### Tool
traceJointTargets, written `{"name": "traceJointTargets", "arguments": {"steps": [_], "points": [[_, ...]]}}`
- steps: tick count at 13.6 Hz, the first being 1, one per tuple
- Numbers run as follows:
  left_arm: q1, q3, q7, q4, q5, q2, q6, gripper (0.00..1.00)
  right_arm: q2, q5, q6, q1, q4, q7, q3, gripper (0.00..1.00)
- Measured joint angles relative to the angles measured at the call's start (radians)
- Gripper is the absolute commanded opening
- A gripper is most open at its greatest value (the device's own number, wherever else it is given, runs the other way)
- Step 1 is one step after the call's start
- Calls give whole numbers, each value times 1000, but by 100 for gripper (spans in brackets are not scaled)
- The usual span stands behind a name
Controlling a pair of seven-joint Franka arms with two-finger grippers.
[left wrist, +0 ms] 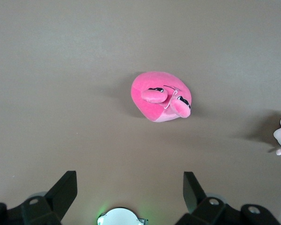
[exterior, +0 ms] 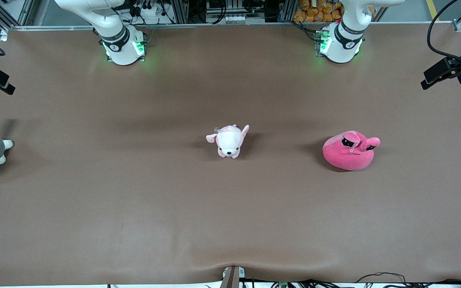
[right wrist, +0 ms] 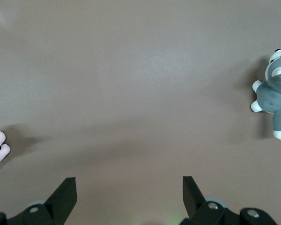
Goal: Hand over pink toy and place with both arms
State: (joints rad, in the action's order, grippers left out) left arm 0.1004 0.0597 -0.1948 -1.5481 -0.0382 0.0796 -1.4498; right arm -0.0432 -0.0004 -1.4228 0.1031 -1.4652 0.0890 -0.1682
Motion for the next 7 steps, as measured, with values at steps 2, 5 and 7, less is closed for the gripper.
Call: {"name": "traceJointTargets", "arguments": {"steps": [2, 5, 7], "points": [[0, 1, 1, 0, 0, -1, 14, 100, 0, 0, 0, 0, 0, 0, 0, 100], [2, -2, 1, -3, 0, -7, 47, 100, 0, 0, 0, -1, 0, 0, 0, 100], [4, -3, 1, -11, 0, -8, 49, 100, 0, 0, 0, -1, -1, 0, 0, 100]]}}
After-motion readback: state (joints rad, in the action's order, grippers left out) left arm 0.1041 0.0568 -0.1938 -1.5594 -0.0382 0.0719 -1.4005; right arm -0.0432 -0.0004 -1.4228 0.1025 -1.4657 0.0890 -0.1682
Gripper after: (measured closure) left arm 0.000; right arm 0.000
